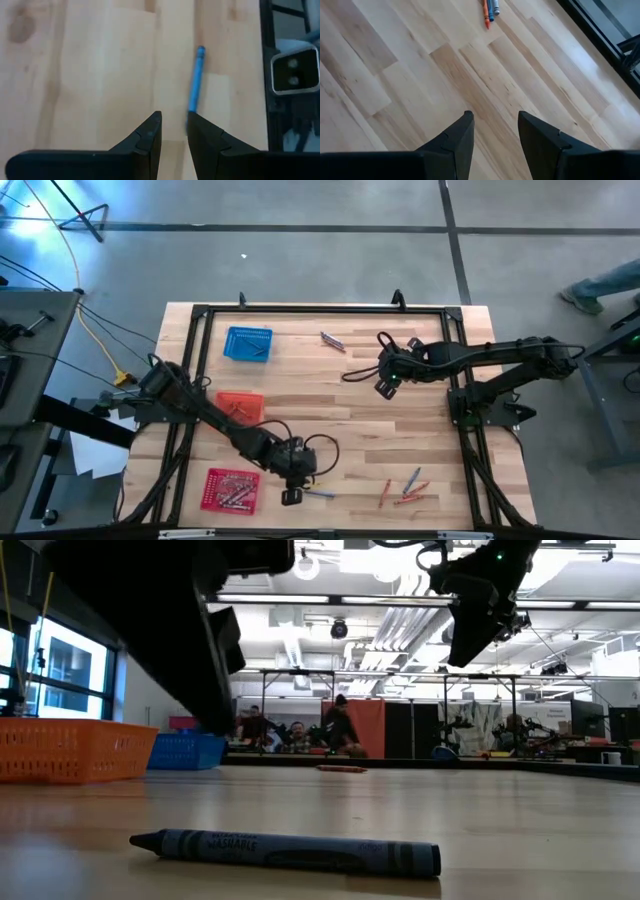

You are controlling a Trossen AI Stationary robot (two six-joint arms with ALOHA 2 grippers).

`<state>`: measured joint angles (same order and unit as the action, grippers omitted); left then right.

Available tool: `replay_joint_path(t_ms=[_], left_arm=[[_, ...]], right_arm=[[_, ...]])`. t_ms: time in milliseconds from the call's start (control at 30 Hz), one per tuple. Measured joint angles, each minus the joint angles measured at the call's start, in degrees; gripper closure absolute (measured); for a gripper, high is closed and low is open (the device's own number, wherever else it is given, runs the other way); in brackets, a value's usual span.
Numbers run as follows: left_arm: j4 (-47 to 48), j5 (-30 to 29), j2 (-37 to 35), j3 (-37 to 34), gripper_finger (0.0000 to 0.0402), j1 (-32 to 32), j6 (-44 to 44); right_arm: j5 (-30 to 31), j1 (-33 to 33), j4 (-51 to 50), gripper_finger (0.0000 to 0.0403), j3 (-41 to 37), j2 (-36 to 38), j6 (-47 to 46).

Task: Sort crayons
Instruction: Put the blue crayon into the blue bin

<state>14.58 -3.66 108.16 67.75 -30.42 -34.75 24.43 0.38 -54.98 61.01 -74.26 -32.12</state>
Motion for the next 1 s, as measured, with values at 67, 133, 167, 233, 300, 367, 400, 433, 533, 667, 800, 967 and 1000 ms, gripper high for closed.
replay_joint_path(t_ms=[67,133,167,233,300,367,400,433,533,667,800,967,1000], left_arm=[[-0.1,0.1,0.0,0.0,0.0323,-0.6,1.3],[-2.1,0.1,0.0,0.0,0.0323,-1.1,3.2],[-3.2,0.1,0.0,0.0,0.0323,-1.3,4.1],[-4.8,-0.6,0.0,0.0,0.0323,-1.7,6.8],[-5.0,-2.7,0.0,0.0,0.0323,-1.8,10.6],[-5.2,-4.6,0.0,0.0,0.0323,-1.9,14.4],[-5.4,-5.0,0.2,0.0,0.0323,-1.9,15.9],[-6.0,-5.1,0.7,0.0,0.0323,-1.9,16.8],[-7.7,-4.7,2.8,0.0,0.0323,-1.9,17.3],[-8.5,-3.1,6.5,2.9,0.0323,-1.9,16.9],[-8.1,-1.6,9.8,7.2,0.0323,-1.9,17.6],[-6.0,-0.8,12.7,10.5,0.0323,-1.9,17.4],[-5.8,-0.9,13.0,10.7,0.0323,-1.9,17.3]], right_arm=[[0.0,0.0,0.0,0.0254,0.0,0.0,0.0],[0.0,0.0,0.0,0.0254,0.0,0.0,0.0],[0.0,0.0,0.0,0.0254,0.0,0.0,0.0],[0.0,0.0,0.0,0.0254,0.0,0.0,0.0],[0.0,0.0,0.0,0.0254,0.0,0.0,0.1],[0.0,0.0,0.0,0.0254,0.0,0.0,0.2],[0.0,0.0,0.0,0.0254,0.0,0.0,0.2],[0.0,0.0,0.0,0.0254,0.0,0.0,0.2],[0.0,0.0,0.0,0.0254,0.0,0.0,0.2],[0.0,0.0,0.0,0.0254,0.0,0.0,0.0],[0.0,0.0,0.0,0.0254,0.0,0.0,0.0],[0.0,0.0,0.0,0.0254,0.0,0.0,0.0],[0.0,0.0,0.0,0.0254,0.0,0.0,0.0]])
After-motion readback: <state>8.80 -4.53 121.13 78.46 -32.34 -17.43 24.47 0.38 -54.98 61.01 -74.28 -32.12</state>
